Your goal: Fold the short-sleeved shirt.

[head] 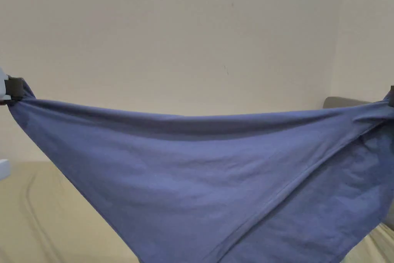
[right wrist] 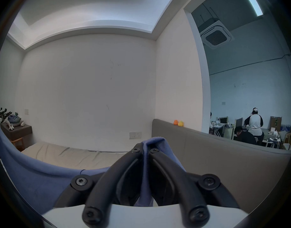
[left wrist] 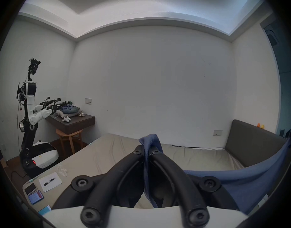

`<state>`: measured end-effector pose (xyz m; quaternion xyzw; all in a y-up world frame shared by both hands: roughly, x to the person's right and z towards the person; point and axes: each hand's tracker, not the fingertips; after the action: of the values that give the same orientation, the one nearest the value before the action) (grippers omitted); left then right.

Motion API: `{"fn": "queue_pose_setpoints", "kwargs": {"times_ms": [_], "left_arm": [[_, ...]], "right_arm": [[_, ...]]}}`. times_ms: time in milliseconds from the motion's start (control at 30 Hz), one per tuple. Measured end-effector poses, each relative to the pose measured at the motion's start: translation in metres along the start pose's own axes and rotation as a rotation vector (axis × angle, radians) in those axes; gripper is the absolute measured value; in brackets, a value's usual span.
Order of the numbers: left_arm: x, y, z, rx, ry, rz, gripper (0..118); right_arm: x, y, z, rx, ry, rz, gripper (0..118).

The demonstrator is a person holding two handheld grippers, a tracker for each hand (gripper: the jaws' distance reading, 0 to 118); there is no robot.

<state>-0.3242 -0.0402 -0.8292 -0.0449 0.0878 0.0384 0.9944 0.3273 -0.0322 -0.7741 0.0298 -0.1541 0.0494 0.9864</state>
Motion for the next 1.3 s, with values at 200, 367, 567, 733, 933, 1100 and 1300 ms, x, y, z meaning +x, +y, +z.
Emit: {"fn": "queue_pose_setpoints", "kwargs": {"times_ms": [200, 367, 567, 733, 933, 1100, 1300], "left_arm": [[0.026, -0.003, -0.060, 0.019, 0.038, -0.022, 0], [0.052, -0.036, -0.101, 0.032, 0.065, -0.082, 0], [0.065, -0.101, -0.142, -0.060, 0.061, -0.064, 0], [0.064, -0.168, -0.152, -0.193, 0.018, -0.043, 0], [0.042, -0.254, -0.136, -0.355, -0.057, -0.002, 0], [0.023, -0.316, -0.078, -0.417, -0.087, 0.021, 0], [-0.009, -0.350, 0.009, -0.463, -0.104, 0.073, 0]], "right_arm": [[-0.016, 0.007, -0.070, 0.029, -0.042, 0.007, 4], [-0.038, -0.018, -0.117, 0.027, -0.095, 0.067, 4], [-0.055, -0.080, -0.142, -0.009, -0.089, 0.088, 4], [-0.050, -0.155, -0.134, -0.117, -0.043, 0.074, 4], [-0.034, -0.248, -0.085, -0.256, -0.035, 0.095, 4], [-0.010, -0.300, -0.013, -0.329, -0.007, 0.089, 4], [0.018, -0.331, 0.080, -0.389, 0.009, 0.087, 4]]}}
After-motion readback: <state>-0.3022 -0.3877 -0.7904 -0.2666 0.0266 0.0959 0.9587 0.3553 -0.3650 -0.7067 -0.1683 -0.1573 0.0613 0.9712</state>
